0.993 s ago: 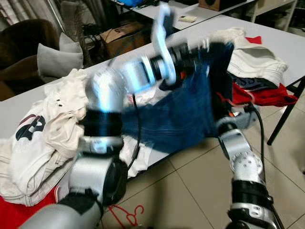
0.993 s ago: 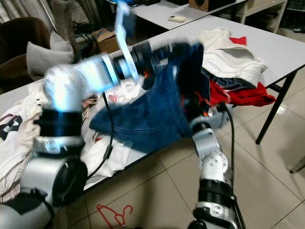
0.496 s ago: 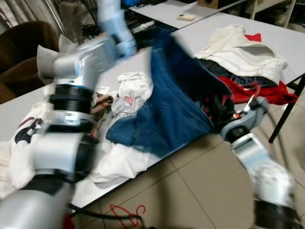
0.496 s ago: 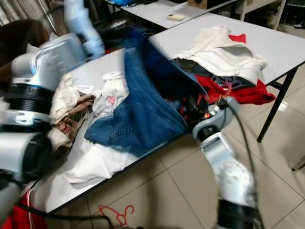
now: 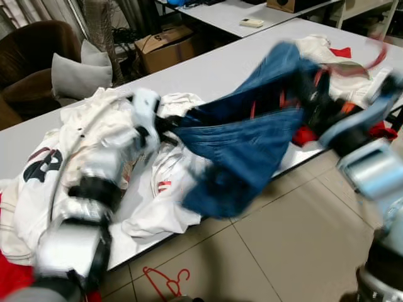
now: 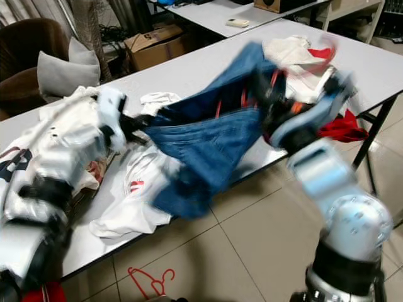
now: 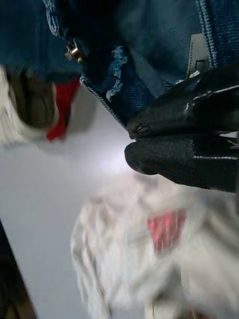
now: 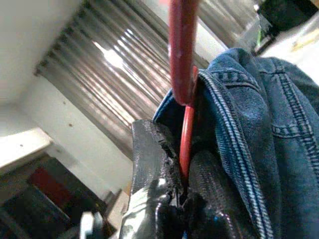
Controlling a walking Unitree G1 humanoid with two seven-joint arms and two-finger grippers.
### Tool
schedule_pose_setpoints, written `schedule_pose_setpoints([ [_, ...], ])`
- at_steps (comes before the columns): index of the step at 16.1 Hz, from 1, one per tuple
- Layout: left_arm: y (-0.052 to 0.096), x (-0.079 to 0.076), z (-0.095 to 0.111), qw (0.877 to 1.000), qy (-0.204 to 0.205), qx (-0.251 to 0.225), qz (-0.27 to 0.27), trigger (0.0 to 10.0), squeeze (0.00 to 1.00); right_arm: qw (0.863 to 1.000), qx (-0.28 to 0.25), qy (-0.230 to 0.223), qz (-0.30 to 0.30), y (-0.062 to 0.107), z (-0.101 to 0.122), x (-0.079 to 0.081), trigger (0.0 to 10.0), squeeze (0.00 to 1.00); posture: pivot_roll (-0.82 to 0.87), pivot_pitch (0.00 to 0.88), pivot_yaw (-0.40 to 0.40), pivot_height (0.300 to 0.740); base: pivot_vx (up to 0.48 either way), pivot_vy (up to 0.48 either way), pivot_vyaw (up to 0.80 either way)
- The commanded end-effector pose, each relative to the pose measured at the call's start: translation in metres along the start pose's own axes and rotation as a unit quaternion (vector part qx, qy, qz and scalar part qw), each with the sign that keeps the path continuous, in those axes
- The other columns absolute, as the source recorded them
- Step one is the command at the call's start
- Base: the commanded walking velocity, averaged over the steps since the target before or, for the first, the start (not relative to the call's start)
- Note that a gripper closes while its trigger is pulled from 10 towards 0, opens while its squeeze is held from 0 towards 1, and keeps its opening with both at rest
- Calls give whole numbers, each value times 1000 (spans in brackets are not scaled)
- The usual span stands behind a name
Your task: Hang hanger
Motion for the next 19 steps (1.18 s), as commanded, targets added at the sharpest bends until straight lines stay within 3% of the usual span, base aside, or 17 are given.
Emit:
schedule_pose_setpoints([
  [1,7,6,0,1000,10,-11,10,3059,0,1000,-17,-2,17,1,9,7,10000,0,-231,0,159,740,0,0,0],
  [2,8,-1,2,998,53,-32,-3,10000,0,1000,-1,9,8,-3,6,4,10000,0,-232,0,155,740,0,0,0],
  [3,10,-3,2,997,69,-36,-7,10000,0,1000,3,11,5,-6,5,4,10000,0,-231,0,149,740,0,0,0],
  [6,21,-12,2,998,24,-56,-16,10000,0,1000,7,9,1,-21,11,9,10000,0,-217,0,126,740,0,0,0],
  [14,41,-12,6,998,6,-55,18,10000,0,996,50,22,69,-51,21,37,10000,0,-213,0,103,740,0,-462,0],
  [19,50,-15,13,998,0,-63,31,10000,0,991,65,29,116,-54,23,51,10000,0,-203,0,89,740,0,-480,736],
])
Point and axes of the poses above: a point about 5 cm out from each wrist's last joint towards the gripper, its own y axis pointing back from the gripper into the wrist, its own z axis along the axis of the wrist's last joint, x = y × z, the point moved 2 cm from there along -y, pointing out of the wrist towards the gripper, and after that the axes turned 4 degrees about y, right-handed, at the moved point
